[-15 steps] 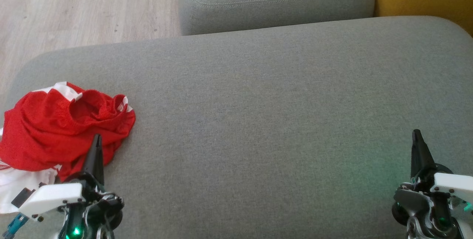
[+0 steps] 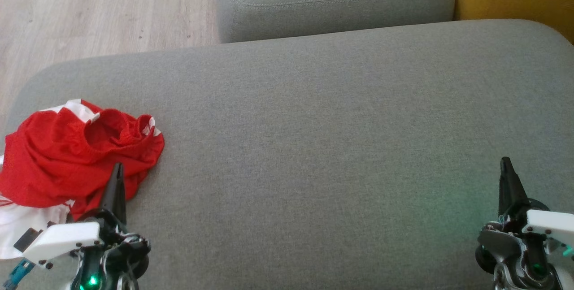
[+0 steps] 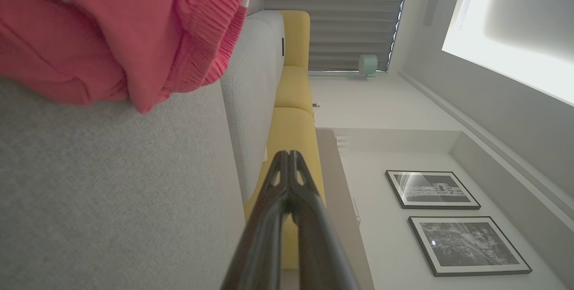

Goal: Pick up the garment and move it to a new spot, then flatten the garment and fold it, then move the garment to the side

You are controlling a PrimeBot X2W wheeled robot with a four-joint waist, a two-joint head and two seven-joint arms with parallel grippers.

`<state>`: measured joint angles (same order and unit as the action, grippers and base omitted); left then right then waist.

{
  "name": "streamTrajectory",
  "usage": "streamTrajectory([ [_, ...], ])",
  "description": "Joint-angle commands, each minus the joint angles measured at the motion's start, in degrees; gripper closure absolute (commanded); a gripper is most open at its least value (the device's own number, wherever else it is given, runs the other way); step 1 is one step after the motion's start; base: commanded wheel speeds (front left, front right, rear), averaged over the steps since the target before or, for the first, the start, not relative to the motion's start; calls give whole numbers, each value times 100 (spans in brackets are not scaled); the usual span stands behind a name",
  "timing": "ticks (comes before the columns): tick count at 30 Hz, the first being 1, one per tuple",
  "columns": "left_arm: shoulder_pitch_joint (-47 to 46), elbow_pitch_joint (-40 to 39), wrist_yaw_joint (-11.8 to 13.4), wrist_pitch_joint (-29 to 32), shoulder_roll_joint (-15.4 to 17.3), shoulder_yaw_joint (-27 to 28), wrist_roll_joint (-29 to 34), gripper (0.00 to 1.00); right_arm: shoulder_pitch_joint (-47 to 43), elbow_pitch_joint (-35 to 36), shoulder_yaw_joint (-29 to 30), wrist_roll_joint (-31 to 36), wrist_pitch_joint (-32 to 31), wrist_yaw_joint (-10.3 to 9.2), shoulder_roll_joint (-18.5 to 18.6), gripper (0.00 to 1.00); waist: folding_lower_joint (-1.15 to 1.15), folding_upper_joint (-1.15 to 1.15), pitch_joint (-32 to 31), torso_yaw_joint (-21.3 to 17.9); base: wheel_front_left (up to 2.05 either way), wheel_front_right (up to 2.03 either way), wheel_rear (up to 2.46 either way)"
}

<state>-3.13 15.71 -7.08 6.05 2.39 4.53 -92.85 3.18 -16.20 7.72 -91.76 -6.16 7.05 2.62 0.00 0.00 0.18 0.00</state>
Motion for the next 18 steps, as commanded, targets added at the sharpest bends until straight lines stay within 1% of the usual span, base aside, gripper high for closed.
streamTrajectory([
  [1,-306,-167,-41,44,49,198,68,100,300,218,-122,-42,-31,44,26,100,0,0,0,0,0,0,0],
  [3,-306,-167,-41,44,49,198,68,100,300,218,-122,-42,-31,44,26,100,0,0,0,0,0,0,0],
  [4,0,6,2,-1,-1,-2,0,0,0,-7,-3,0,0,0,-1,0,0,0,0,0,0,0,0],
  [7,138,244,6,-14,-32,-23,-2,0,-119,-246,-17,3,4,-2,-16,0,0,0,1,0,0,0,0],
  [12,147,188,5,-98,-28,-93,96,0,-122,-215,-128,96,88,0,3,0,0,0,-27,-6,0,0,0],
  [18,176,64,14,-198,-25,-122,525,0,-114,-173,-229,597,192,2,24,0,0,0,-54,-28,0,0,0],
])
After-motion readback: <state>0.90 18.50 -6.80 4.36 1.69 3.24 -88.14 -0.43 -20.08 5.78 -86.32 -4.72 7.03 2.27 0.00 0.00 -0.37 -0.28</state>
